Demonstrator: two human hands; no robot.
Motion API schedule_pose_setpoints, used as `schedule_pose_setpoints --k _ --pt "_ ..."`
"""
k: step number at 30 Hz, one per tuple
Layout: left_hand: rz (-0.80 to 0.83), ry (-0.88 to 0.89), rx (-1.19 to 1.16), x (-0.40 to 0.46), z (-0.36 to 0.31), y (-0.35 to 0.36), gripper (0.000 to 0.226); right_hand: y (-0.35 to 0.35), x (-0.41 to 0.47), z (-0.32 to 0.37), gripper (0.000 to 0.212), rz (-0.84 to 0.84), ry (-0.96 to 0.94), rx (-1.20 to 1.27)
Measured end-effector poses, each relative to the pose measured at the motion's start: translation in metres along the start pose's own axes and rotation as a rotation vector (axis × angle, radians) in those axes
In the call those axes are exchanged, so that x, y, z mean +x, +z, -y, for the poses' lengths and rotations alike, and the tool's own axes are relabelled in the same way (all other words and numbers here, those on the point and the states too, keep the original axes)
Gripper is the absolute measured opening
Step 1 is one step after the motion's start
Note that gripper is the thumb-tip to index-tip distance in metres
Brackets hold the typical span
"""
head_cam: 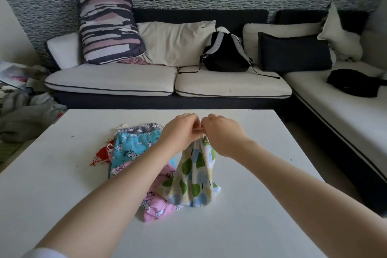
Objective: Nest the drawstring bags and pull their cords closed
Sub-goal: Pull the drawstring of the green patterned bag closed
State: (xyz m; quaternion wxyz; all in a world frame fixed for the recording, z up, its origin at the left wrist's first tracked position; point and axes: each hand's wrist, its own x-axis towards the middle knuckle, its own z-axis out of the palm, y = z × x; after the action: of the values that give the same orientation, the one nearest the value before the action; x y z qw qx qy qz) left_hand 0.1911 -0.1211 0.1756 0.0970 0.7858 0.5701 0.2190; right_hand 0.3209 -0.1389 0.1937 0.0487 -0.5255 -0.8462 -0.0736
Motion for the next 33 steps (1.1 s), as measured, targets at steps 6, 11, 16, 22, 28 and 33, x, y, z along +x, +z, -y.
schedule_pose_setpoints --k 6,11,16,22,28,33 --pt "-0.141 0.003 -0.217 0.0 0.003 0.002 0.021 -0.005 0.003 -0.021 0.02 0.365 0.459 1.718" --pt "-0.492 0.09 -0.035 -0.006 -0.002 -0.002 0.028 -0.004 0.001 -0.028 0.02 0.344 0.586 1.888" --pt "-0.191 0.166 0.058 -0.007 -0.006 -0.001 0.034 -0.007 -0.002 -0.025 0.031 0.327 0.582 1.912" --pt "-0.111 0.087 0.368 -0.003 0.004 -0.003 0.031 -0.006 -0.003 -0.034 0.01 0.112 0.66 1.58" --pt "-0.046 -0.2 0.386 -0.001 0.02 0.011 0.022 0.015 -0.009 -0.035 0.015 0.087 0.575 1.366" --pt "-0.266 -0.201 -0.455 -0.004 0.009 0.005 0.014 0.017 -0.015 -0.043 0.022 0.043 0.41 0.866"
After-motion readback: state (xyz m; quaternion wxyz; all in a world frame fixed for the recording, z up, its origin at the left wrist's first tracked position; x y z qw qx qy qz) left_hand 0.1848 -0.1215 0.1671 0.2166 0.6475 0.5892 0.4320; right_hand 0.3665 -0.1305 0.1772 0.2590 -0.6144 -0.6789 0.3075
